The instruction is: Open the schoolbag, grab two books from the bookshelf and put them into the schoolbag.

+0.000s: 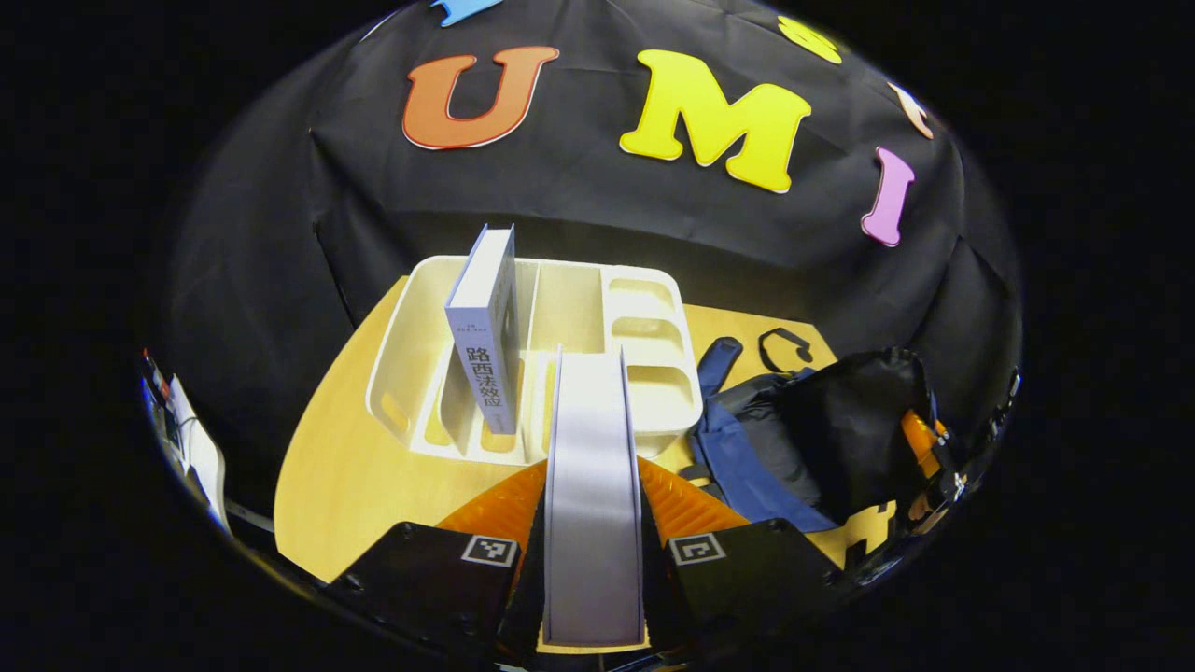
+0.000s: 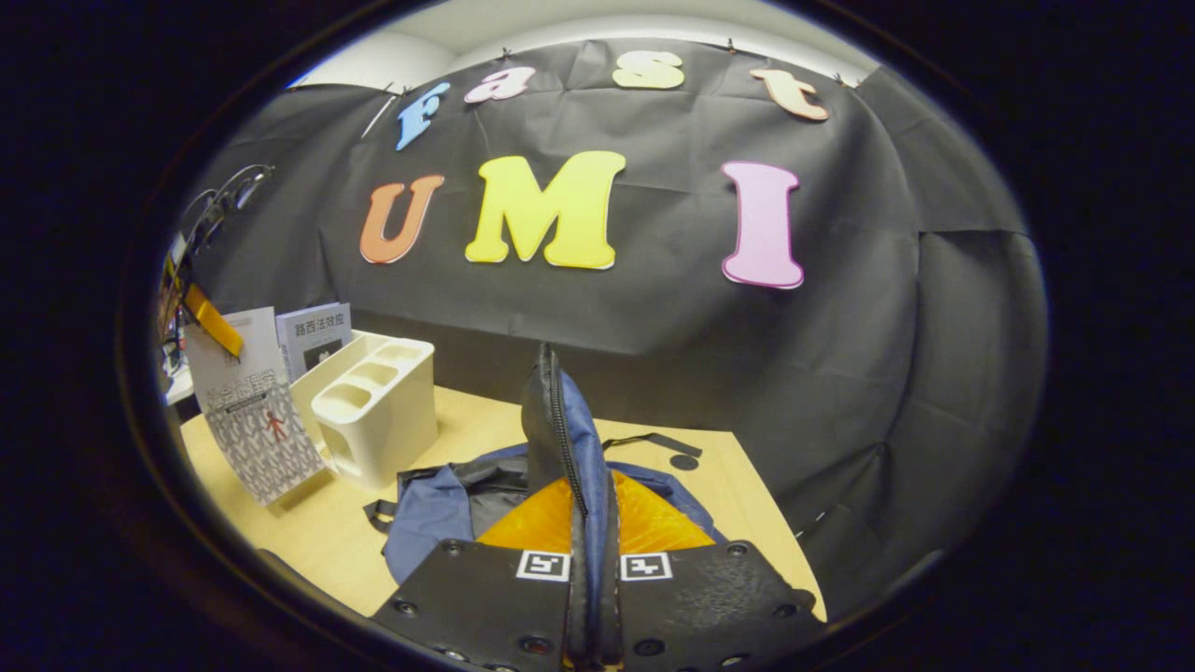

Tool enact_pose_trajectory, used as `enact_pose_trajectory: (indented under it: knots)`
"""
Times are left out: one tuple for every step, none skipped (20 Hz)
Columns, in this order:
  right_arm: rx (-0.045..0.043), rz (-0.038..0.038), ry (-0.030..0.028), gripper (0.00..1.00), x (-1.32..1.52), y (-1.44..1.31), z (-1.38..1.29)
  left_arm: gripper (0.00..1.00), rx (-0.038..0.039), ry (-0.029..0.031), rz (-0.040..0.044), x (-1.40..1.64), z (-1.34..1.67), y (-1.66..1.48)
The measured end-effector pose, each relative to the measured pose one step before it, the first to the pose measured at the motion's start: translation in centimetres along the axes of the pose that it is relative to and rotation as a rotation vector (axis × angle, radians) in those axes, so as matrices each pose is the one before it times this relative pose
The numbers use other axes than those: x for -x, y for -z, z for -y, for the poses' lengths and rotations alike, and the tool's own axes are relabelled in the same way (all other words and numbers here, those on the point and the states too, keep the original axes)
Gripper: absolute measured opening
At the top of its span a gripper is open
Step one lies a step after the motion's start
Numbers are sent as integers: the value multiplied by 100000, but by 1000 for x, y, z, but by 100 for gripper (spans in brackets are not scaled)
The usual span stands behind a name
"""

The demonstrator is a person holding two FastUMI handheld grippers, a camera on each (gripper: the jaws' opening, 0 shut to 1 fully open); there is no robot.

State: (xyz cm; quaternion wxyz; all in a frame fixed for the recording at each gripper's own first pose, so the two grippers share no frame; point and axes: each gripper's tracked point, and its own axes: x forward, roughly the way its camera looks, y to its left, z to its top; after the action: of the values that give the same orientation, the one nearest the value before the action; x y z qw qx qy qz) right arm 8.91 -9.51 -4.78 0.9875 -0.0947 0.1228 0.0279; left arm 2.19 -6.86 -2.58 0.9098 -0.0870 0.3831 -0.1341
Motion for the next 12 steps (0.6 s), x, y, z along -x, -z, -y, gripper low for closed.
enact_pose_trajectory:
  knots:
    - [-23,-187,-280,5,-74,-197,-37,45,2196,2581,1419,578,431,307]
    - [-284,-280,-85,5,-14,-233,0,48,2815,2795,998,252,534,272]
    - [-282,-382,94,5,-56,-125,66,45,3264,2908,748,290,540,382]
    - [-412,-306,-69,5,13,-71,71,45,3457,2656,562,68,487,225]
    - [-146,-290,30,5,28,-41,-28,41,3284,2291,466,-97,362,230]
    - [190,-211,52,5,-17,-22,97,45,2517,2139,574,-96,278,191]
    - [387,-108,107,5,-13,-132,23,45,1859,1480,212,-210,435,285]
    - [297,-110,48,7,-64,-37,37,45,2050,569,670,-330,160,174]
    - [254,-168,-59,5,-21,-156,-42,45,2097,539,672,-596,174,69]
    - [430,-74,-174,5,14,-52,-25,45,2184,1108,506,-516,340,69]
    - [545,151,-192,5,20,-184,-27,45,2375,1577,519,-480,522,216]
    - [462,278,-238,5,46,-238,9,45,1732,1735,-90,-544,593,244]
